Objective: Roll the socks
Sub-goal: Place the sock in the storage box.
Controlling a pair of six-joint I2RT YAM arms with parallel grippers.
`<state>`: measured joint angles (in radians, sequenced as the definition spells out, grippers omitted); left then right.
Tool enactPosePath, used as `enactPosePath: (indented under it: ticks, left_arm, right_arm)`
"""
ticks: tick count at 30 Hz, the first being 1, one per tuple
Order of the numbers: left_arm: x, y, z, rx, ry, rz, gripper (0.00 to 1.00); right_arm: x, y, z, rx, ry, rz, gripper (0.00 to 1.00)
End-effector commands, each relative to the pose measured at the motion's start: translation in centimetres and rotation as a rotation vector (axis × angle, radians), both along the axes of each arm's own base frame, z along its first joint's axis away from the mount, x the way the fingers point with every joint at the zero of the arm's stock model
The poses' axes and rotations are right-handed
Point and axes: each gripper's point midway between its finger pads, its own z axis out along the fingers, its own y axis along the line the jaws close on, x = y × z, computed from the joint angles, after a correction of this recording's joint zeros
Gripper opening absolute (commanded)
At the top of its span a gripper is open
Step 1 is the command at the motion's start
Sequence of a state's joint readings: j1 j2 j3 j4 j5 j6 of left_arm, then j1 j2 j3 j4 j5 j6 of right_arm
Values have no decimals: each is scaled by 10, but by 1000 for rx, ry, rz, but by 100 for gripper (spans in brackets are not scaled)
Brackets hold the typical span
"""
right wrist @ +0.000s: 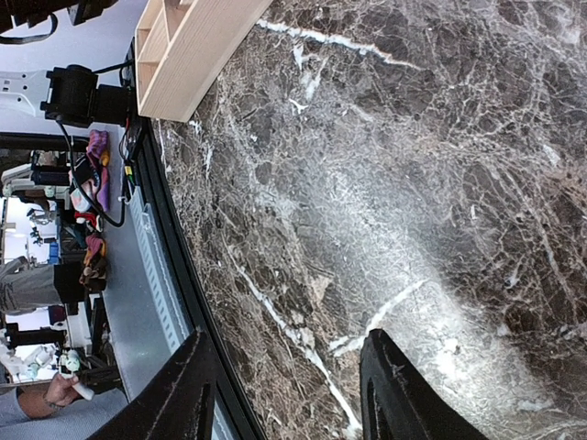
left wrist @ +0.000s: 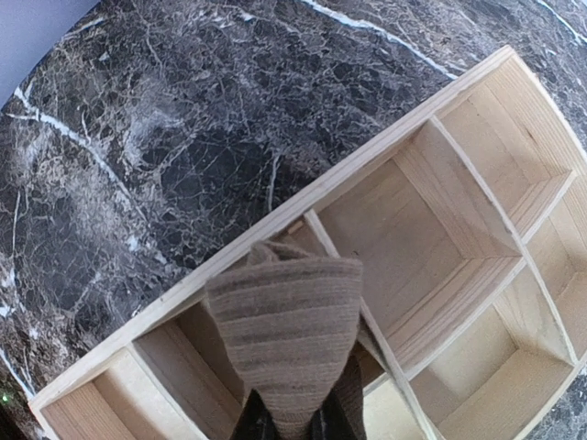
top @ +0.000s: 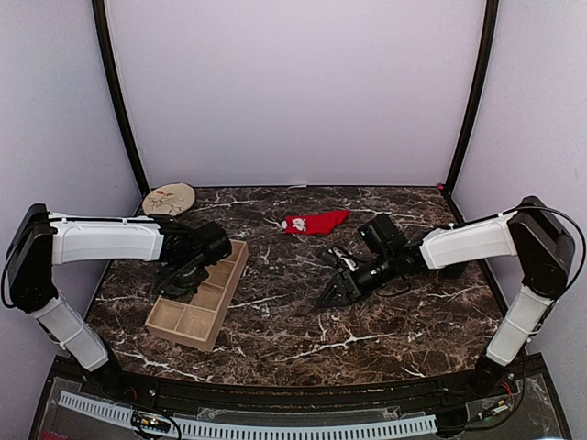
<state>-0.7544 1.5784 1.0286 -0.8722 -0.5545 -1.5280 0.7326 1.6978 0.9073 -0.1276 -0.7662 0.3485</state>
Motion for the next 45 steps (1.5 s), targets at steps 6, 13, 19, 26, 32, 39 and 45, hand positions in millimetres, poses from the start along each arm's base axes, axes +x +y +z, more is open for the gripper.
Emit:
enactPosePath:
  ticks: [6,13,19,26,32,39,45]
  left_arm:
    - [-21,11,-19,-22,47,82,0]
    - [-19,13,-28,-25,56,74,0]
    - [-15,20,-32,-50,58,93,0]
    - [-11,30,-37,-39,84,106,0]
    - [-7,29,-45,-46,104,86,0]
    - [-4,21,-59,-67,142,51,0]
    - [-4,10,-71,-124,161,30,2]
  right_arm:
    - [-4,1,7,29,-27,20,51]
    - [-5,0,8,34,-26,9,51]
    - [-6,-2,6,33,-19,1,51]
    - [-3,1,7,42,-21,-4,51]
    - [-2,2,7,41,-22,-7,51]
    - [0,3,6,36,-20,-13,51]
    - [3,4,7,33,-23,-19,51]
